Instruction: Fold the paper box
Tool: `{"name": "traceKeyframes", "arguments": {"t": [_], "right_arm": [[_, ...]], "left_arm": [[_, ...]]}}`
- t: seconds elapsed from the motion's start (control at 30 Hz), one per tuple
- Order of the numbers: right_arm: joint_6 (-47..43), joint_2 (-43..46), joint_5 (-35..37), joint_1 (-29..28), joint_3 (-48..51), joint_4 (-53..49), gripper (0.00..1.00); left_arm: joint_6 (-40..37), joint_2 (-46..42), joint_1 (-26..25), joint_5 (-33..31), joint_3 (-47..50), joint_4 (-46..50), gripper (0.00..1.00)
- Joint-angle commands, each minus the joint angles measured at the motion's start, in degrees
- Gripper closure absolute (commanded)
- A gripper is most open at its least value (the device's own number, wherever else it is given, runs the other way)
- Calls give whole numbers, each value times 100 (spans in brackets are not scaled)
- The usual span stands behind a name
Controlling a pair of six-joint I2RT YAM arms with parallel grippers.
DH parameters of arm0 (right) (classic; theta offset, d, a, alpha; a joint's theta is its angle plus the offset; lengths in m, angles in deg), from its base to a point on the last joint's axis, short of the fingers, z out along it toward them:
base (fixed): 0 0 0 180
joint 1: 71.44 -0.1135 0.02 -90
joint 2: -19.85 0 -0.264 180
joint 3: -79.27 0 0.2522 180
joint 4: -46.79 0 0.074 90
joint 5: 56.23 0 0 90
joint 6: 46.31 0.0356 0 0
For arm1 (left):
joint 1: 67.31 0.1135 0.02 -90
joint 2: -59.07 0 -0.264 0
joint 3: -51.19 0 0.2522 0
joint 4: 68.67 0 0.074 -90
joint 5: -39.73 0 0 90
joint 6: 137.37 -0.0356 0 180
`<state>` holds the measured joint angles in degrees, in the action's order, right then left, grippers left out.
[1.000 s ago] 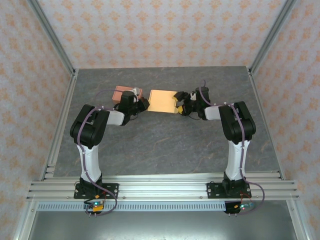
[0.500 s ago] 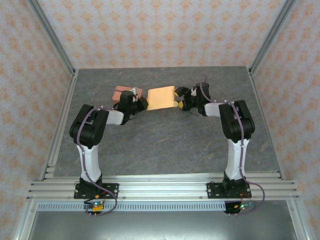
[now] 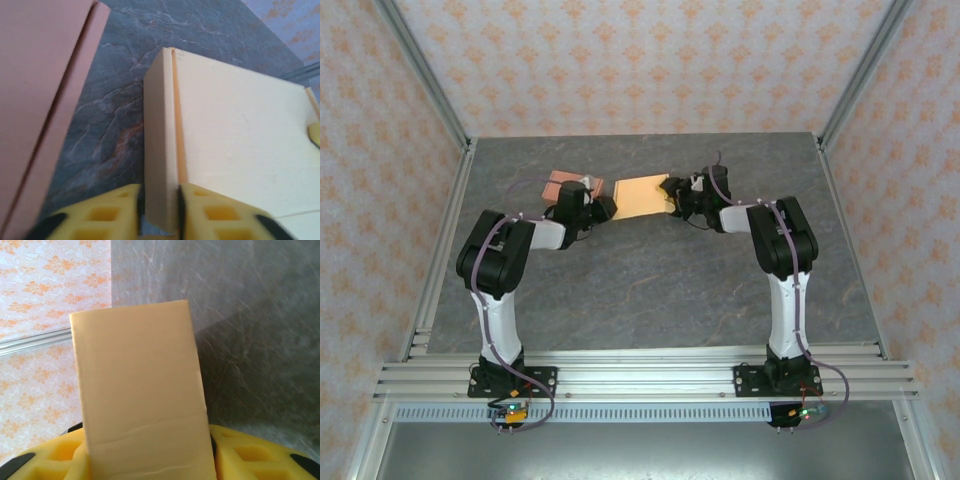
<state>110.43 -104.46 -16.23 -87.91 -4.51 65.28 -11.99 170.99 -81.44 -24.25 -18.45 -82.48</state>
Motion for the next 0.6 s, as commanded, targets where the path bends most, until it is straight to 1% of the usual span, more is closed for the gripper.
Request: {"name": "traceKeyframes", "arguments": {"t": [0.0,0.03,0.07,0.13,0.17,0.23,0.27,0.3,0.33,0.37,0.4,0.47,0.53,0.57], "right_arm": [[748,536,46,45,331,269,55],[826,677,44,68,438,121,55],[881,852,1,110,532,-172,55],[835,1227,-138,182,630,-938,55],[731,1433,-226,209,613,-1504,56],[273,1755,-400,245,418,-2777,56],[-81,1860,-479,257,184,-3750,55],[-489,1906,-574,273,-95,-4689,55],[-786,1893,-665,289,-342,-5415,54],[-1109,1867,-759,306,-562,-6069,54],[-1261,1848,-908,327,-716,-6537,53],[-1171,1809,-1190,344,-760,-6862,53],[-923,1773,-1421,347,-716,-6874,54],[-849,1760,-1470,342,-701,-6883,54]], "left_arm": [[-427,-856,-52,-38,383,424,52],[-665,-1074,-70,-117,466,386,45],[-875,-1309,-86,-134,559,319,42],[-1391,-1689,-139,64,764,97,39],[-1702,-1883,-197,218,904,-27,38],[-2539,-2284,-409,456,1264,-327,36],[-3148,-2512,-636,546,1582,-602,35],[-3850,-2735,-901,513,1898,-818,34],[-4385,-2913,-1144,427,2093,-889,32],[-4764,-3068,-1336,301,2255,-891,31],[-5040,-3172,-1407,339,2393,-906,31],[-5565,-3372,-1447,420,2680,-963,30],[-5945,-3494,-1497,136,2930,-1055,29],[-6052,-3502,-1519,-68,2997,-1100,26]]}}
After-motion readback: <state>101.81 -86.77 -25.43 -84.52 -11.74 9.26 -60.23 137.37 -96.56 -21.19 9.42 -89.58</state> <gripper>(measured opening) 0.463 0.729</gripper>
